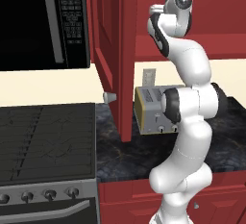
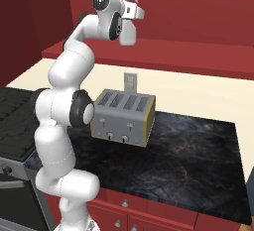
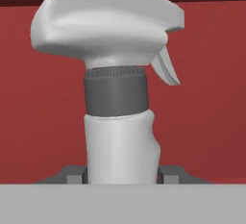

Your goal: Move the cutting board and knife to the sink. Then move spray from the cabinet to the counter.

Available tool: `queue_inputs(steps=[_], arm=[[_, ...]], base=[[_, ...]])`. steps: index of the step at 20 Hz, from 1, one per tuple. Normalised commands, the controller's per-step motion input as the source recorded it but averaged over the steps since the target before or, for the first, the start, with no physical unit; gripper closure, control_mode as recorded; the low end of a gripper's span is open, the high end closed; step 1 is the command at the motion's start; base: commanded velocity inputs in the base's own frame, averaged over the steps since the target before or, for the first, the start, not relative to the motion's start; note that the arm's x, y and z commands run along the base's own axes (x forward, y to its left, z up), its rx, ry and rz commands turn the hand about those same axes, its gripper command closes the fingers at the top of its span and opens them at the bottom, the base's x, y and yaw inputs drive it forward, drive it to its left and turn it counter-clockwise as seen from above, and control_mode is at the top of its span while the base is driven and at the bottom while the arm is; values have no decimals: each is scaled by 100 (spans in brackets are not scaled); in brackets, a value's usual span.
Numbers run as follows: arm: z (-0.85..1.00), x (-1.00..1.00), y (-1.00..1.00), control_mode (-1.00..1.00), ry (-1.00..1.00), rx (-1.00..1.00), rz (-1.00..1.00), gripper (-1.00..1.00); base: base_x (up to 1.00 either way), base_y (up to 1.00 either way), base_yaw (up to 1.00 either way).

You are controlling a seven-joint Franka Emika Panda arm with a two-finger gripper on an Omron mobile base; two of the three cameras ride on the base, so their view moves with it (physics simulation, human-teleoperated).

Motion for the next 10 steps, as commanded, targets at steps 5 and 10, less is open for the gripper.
queue_inputs(steps=[5, 10], arm=[[0, 0, 0, -100, 0, 0, 0, 100], [0, -6, 0, -100, 0, 0, 0, 100]], base=[[0, 0, 0], [0, 0, 0]])
